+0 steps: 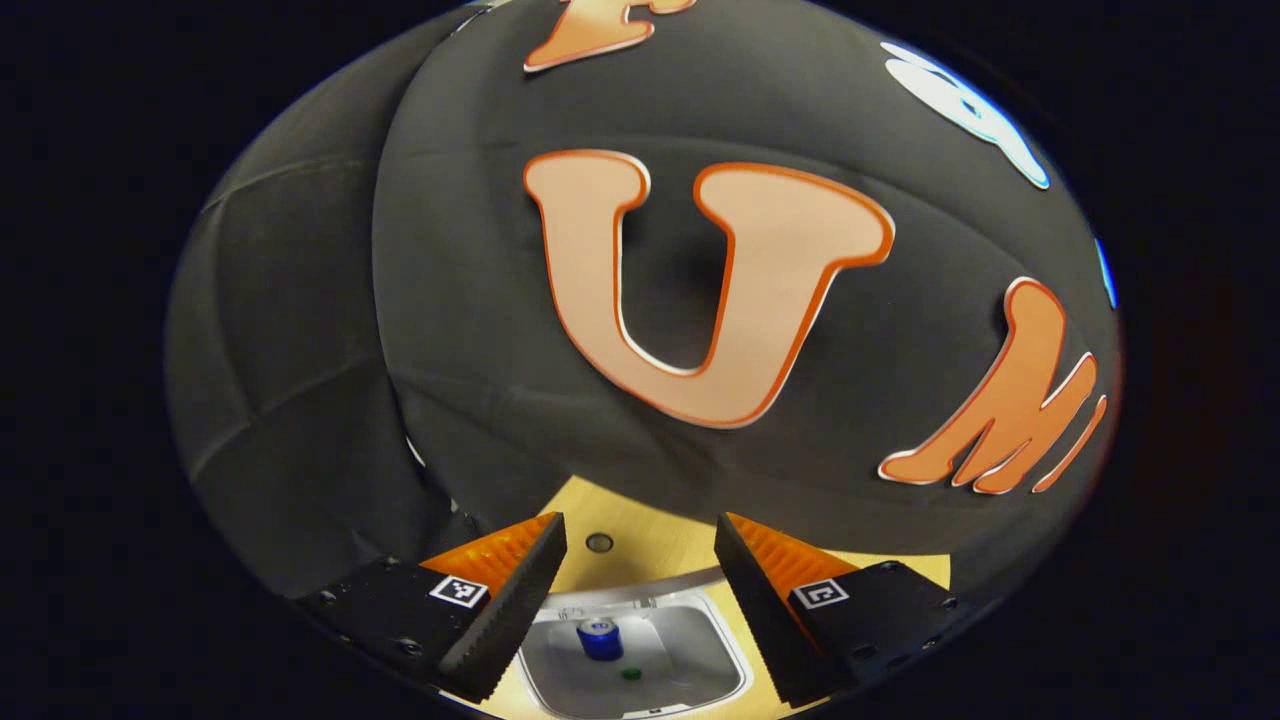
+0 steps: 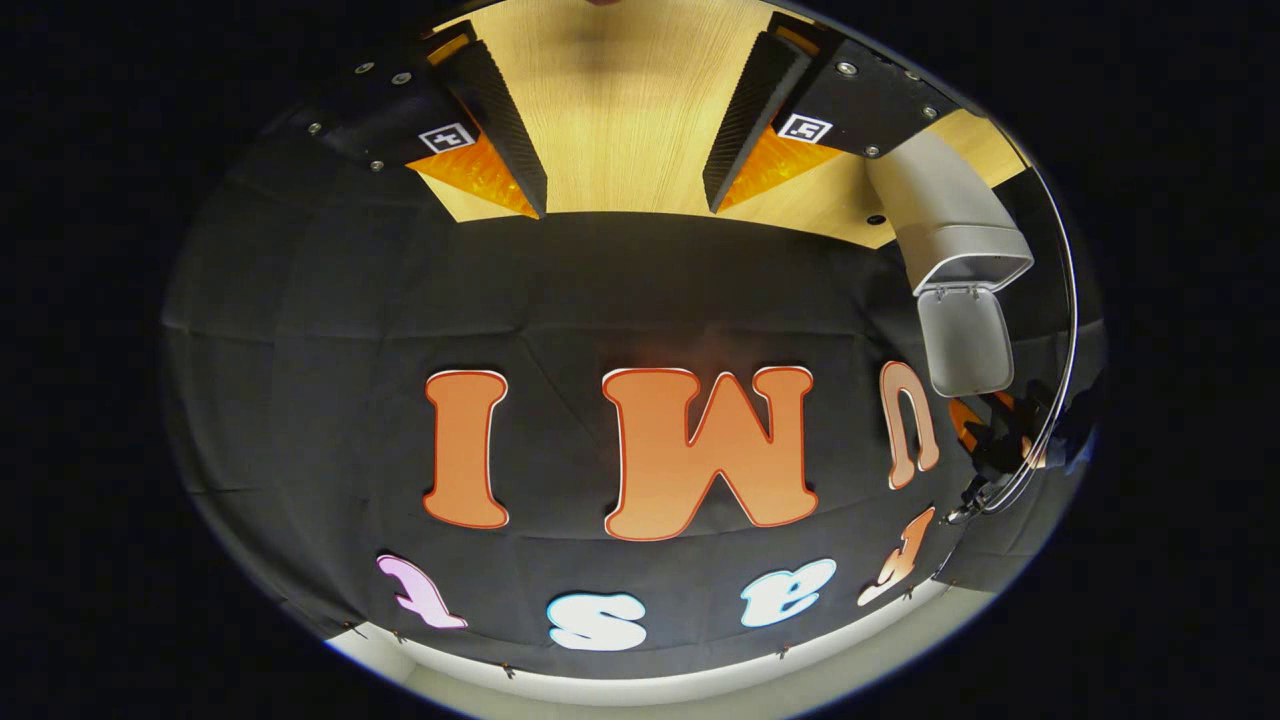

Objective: Press the lid of the desktop garbage bin to open it, pick up the crumpled paper on the desktop and throw it into the bin, then pick up the pop can on the desktop and drop it into the bin, and finally close the garbage bin lid.

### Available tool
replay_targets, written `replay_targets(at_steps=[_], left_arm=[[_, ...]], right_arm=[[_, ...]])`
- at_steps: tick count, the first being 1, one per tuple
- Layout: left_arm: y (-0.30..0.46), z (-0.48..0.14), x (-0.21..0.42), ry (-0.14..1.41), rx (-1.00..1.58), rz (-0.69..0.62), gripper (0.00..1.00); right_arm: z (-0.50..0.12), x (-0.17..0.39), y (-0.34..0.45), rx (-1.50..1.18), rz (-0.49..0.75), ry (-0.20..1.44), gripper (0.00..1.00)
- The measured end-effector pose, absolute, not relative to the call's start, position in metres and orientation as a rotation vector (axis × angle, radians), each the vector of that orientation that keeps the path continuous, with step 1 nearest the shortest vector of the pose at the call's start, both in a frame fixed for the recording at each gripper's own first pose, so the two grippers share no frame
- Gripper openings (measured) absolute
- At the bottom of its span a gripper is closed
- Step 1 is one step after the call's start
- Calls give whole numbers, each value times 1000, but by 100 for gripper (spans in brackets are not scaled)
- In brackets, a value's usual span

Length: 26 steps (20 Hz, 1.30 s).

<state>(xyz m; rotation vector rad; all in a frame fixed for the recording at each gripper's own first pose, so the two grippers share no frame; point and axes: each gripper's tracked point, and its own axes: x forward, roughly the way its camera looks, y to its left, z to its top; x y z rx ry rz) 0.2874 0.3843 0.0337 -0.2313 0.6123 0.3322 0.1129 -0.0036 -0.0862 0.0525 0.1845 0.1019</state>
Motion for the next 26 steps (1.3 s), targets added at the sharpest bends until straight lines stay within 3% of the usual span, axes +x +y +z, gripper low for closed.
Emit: replay_targets(at_steps=[6, 13, 24, 26], left_arm=[[368, 8, 260, 713, -242, 281, 95], [326, -58, 186, 959, -255, 232, 97], [301, -133, 118, 1115, -169, 221, 98], [305, -133, 126, 1057, -123, 219, 99]], right_arm=[[-89, 112, -6, 52, 101, 186, 94], [-95, 114, 0, 59, 122, 200, 93], [-99, 114, 12, 51, 161, 204, 93], [-101, 114, 11, 48, 163, 207, 93]])
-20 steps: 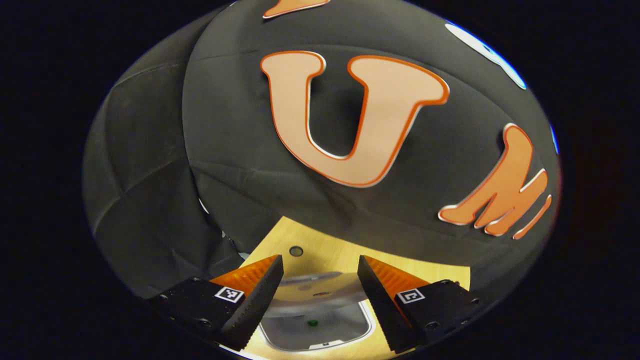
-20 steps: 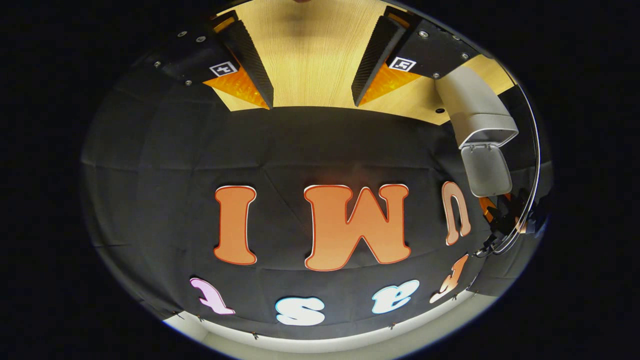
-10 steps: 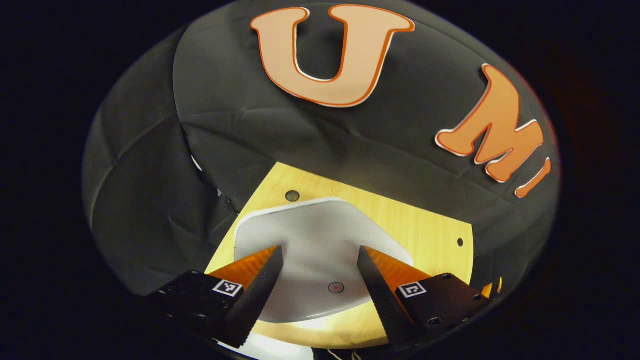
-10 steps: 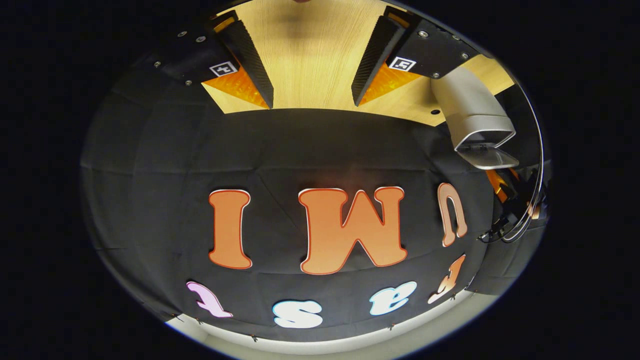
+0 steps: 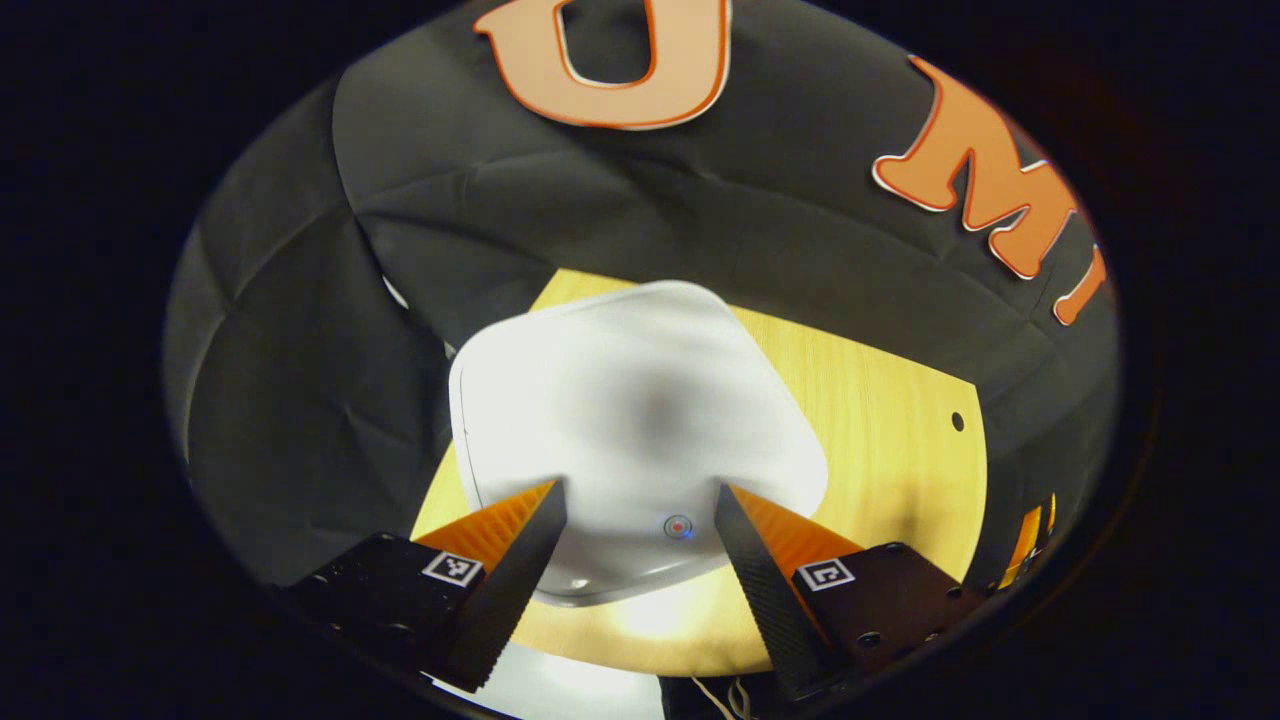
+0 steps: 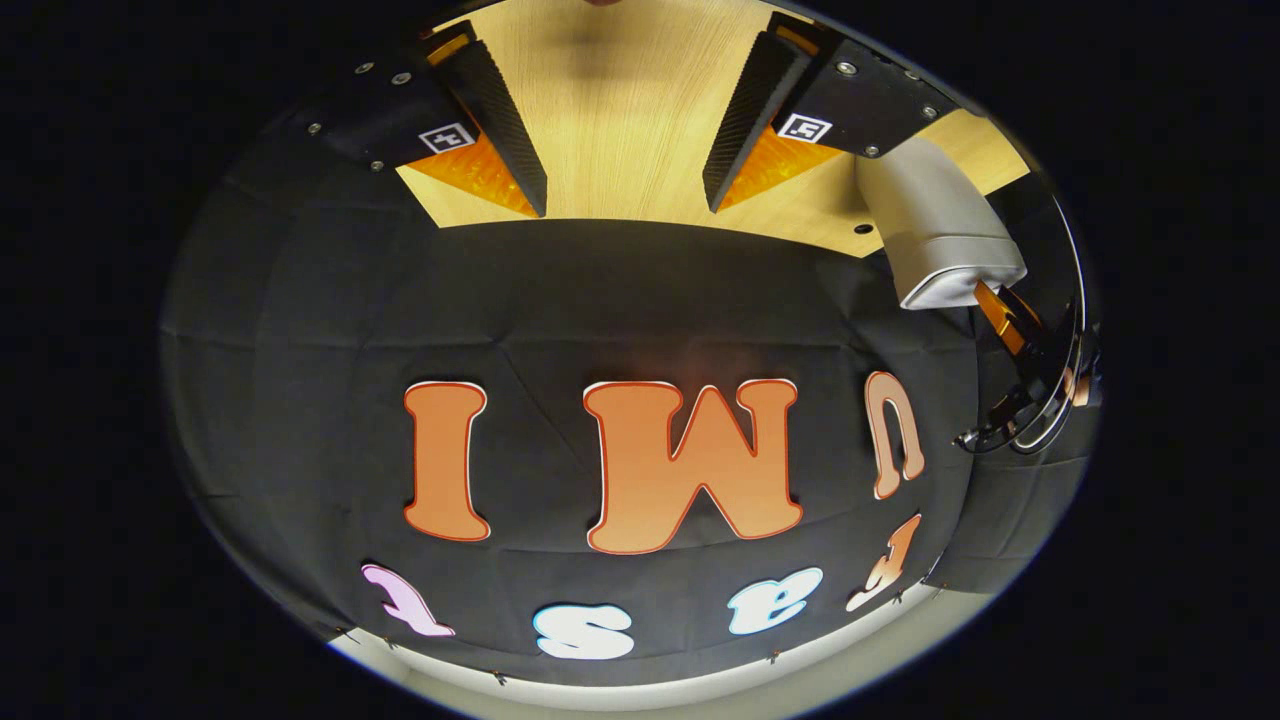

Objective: Press the lid of the desktop garbage bin to open it, pick up the crumpled paper on the desktop and throw it into the bin, then pick up the pop can on the desktop and drop it into the bin, and finally close the garbage bin lid.

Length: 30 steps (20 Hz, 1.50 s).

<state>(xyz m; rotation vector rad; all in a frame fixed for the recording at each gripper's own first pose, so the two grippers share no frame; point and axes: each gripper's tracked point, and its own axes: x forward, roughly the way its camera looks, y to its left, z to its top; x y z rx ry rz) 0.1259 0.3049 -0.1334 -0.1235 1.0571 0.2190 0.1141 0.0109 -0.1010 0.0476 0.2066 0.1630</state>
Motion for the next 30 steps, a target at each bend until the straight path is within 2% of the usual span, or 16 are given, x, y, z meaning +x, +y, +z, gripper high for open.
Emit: replay_targets(at_steps=[4, 13, 16, 20, 26, 30], left_arm=[[303, -135, 118, 1066, -100, 227, 98], [307, -128, 126, 942, -118, 277, 98], [309, -118, 129, 858, -131, 308, 98], [309, -90, 138, 669, -113, 315, 98], [307, -64, 141, 420, -65, 250, 97], [306, -63, 143, 328, -79, 211, 97]], right_arm=[[-104, 113, 16, 45, 181, 218, 94], [-99, 108, 18, 56, 199, 208, 93], [-95, 108, 12, 49, 190, 202, 94], [-85, 106, 4, 58, 168, 185, 94], [-67, 104, 5, 53, 158, 148, 93], [-58, 99, 6, 44, 164, 127, 94]])
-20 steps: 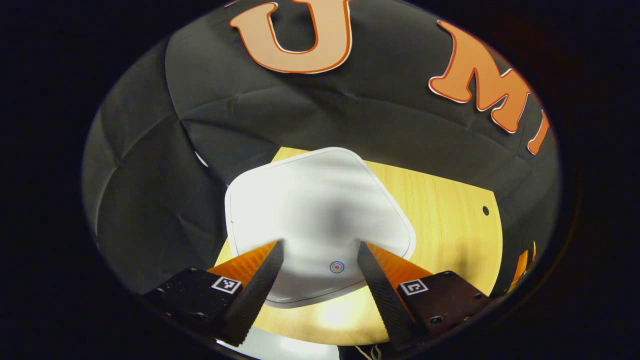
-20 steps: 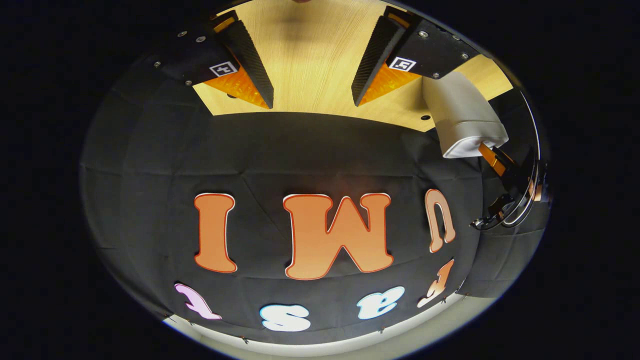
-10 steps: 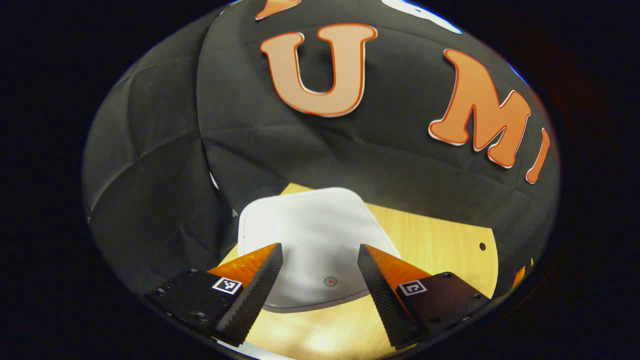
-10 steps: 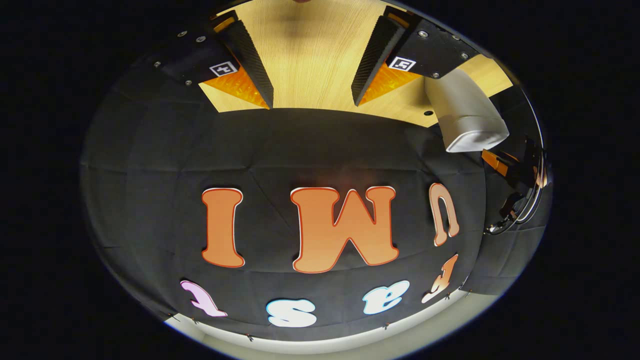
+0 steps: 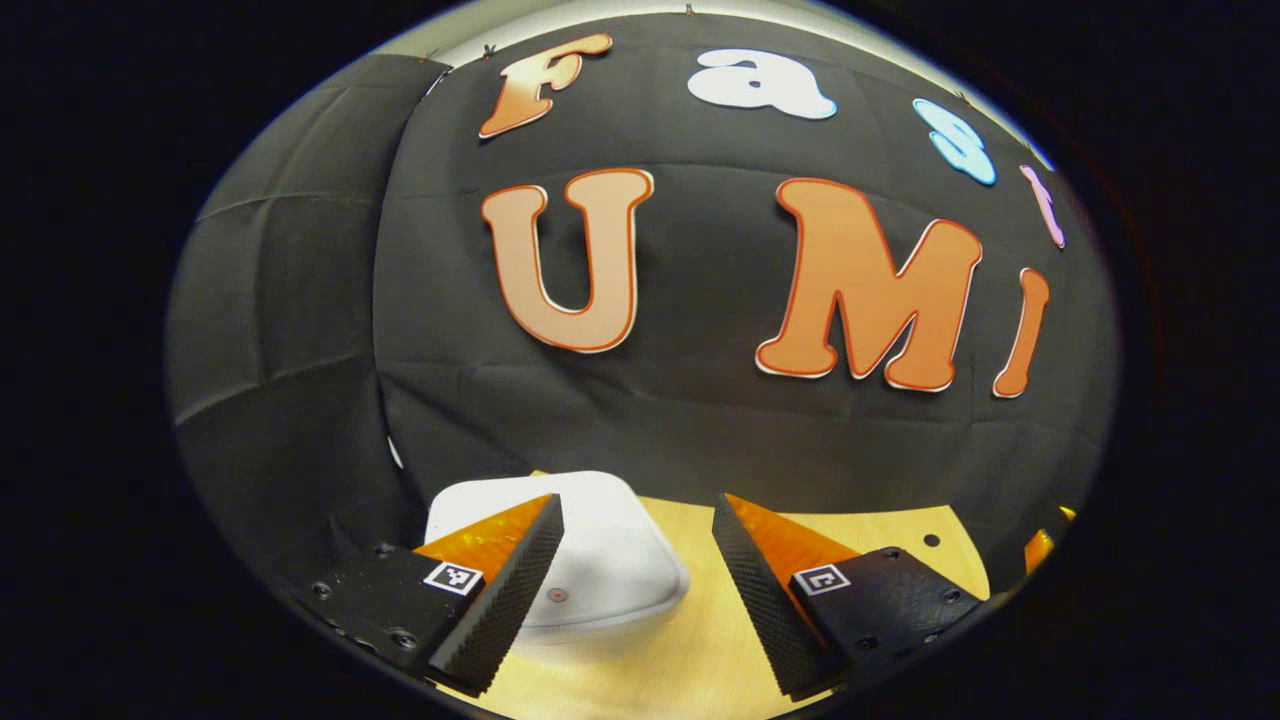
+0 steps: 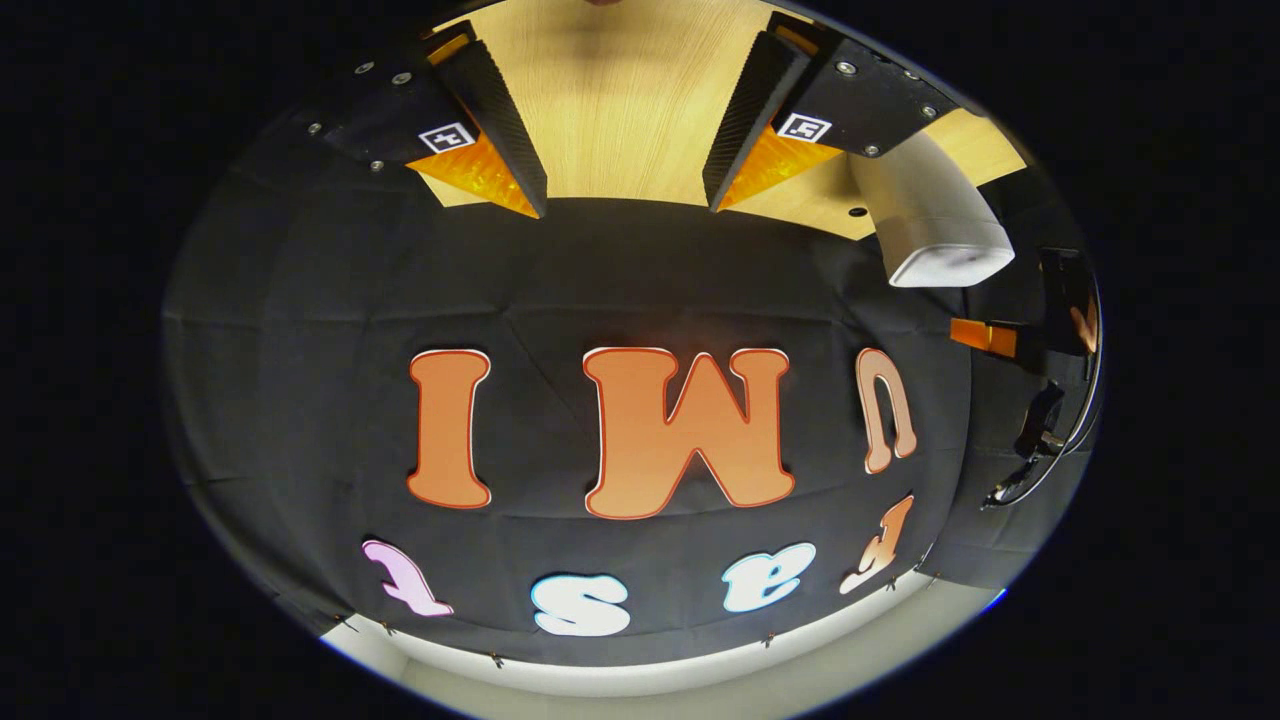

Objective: Press the lid of the desktop garbage bin to open it, pick up the crumpled paper on the desktop and throw it into the bin, then pick up the pop can on the desktop and drop it into the bin, and finally close the garbage bin lid.

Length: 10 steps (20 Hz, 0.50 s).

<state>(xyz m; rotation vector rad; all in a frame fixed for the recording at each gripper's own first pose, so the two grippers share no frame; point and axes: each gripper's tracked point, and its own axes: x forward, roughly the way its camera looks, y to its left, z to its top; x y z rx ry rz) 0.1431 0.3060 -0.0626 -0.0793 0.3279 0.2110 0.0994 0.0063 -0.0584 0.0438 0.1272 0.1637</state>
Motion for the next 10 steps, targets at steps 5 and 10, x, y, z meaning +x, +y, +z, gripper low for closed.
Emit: replay_targets(at_steps=[5, 10], left_arm=[[307, -49, 148, 153, -100, 204, 96], [269, -44, 139, 87, -52, 145, 94]], right_arm=[[-47, 93, 4, 41, 155, 106, 93], [-42, 87, 5, 30, 149, 90, 93]])
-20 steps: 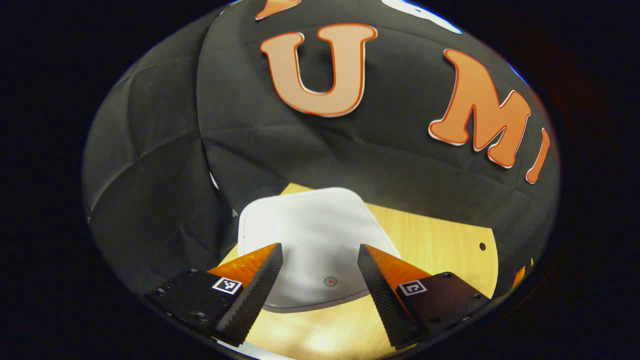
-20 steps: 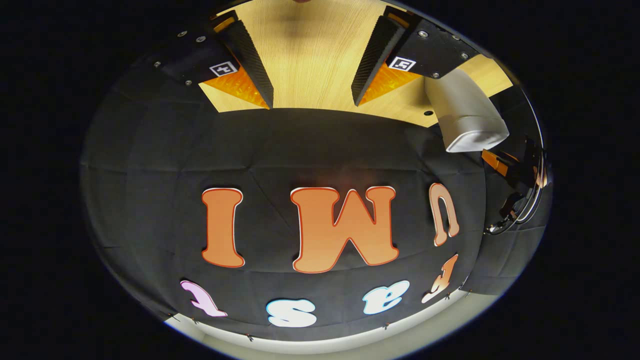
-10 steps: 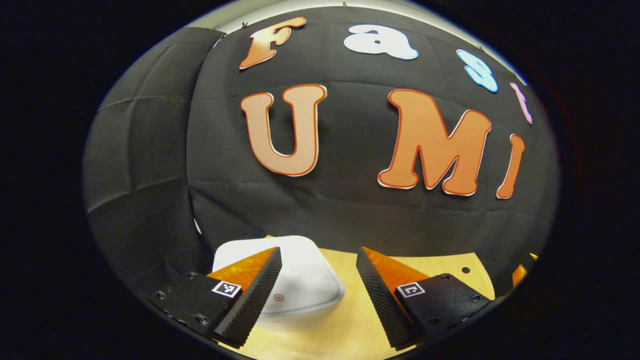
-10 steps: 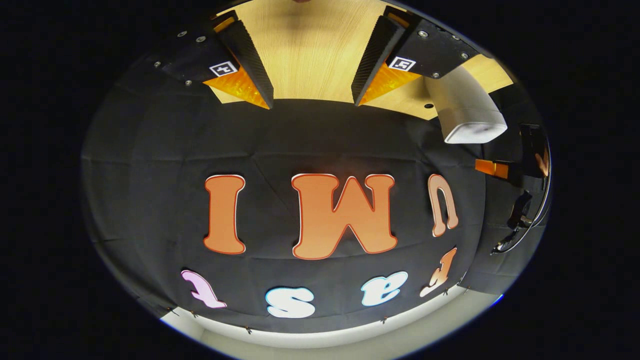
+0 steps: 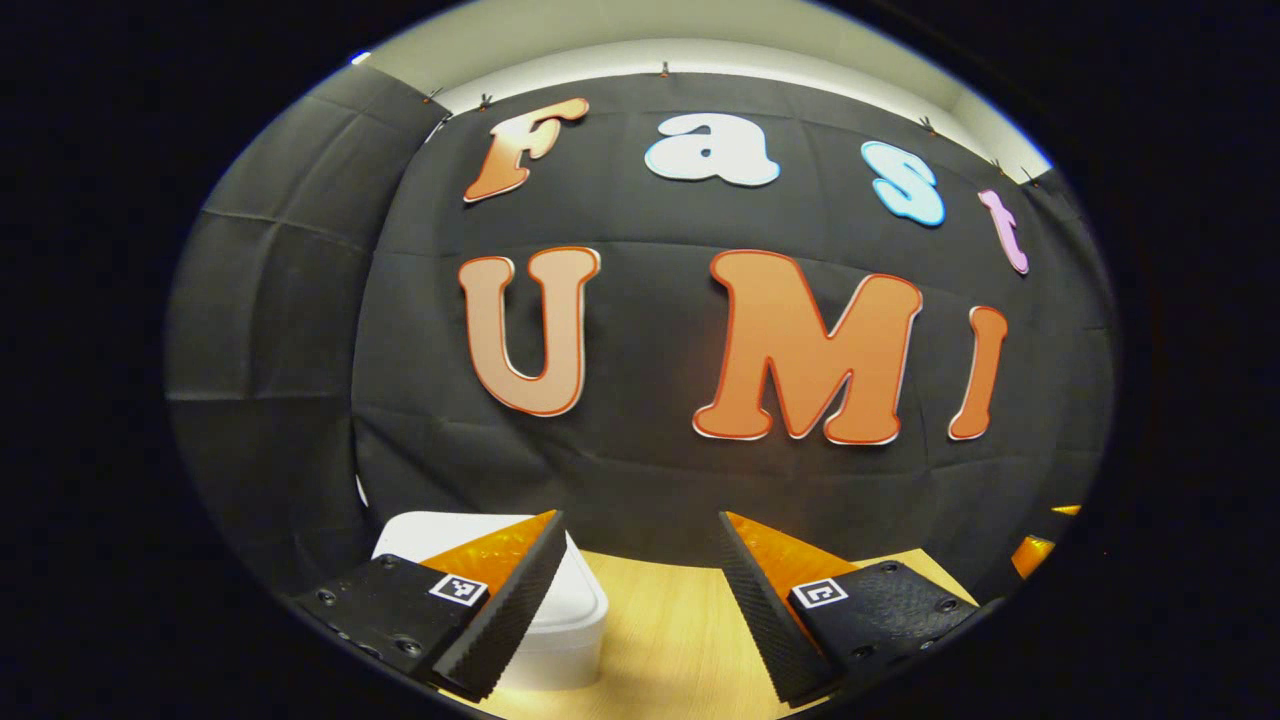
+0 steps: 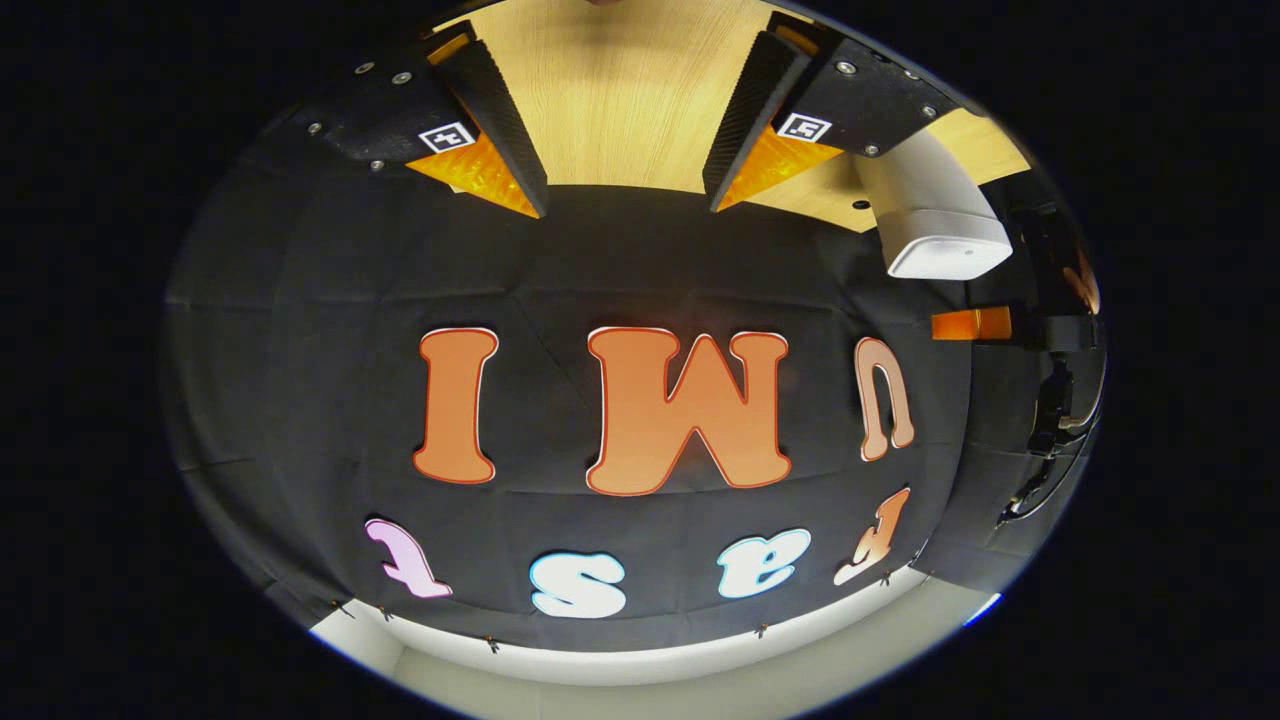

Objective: Press the lid of the desktop garbage bin to open it, pick up the crumpled paper on the desktop and throw it into the bin, then pick up the pop can on the desktop and drop it into the bin, and finally close the garbage bin lid.

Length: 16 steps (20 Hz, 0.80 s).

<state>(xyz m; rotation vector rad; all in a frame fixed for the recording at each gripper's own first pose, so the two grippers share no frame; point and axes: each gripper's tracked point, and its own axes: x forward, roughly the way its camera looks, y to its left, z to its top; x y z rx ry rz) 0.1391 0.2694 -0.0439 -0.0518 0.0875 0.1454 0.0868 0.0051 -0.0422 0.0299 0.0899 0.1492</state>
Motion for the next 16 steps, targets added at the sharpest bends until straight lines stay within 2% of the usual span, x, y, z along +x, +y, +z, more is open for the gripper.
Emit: replay_targets(at_steps=[4, 9, 16], left_arm=[[236, -43, 132, 31, -11, 127, 94], [200, -61, 123, 59, -32, 69, 94], [179, -76, 115, 72, -37, 54, 94]], right_arm=[[-43, 82, 8, 37, 155, 90, 93], [-40, 81, 8, 42, 154, 86, 93], [-43, 84, 9, 51, 146, 93, 93]])
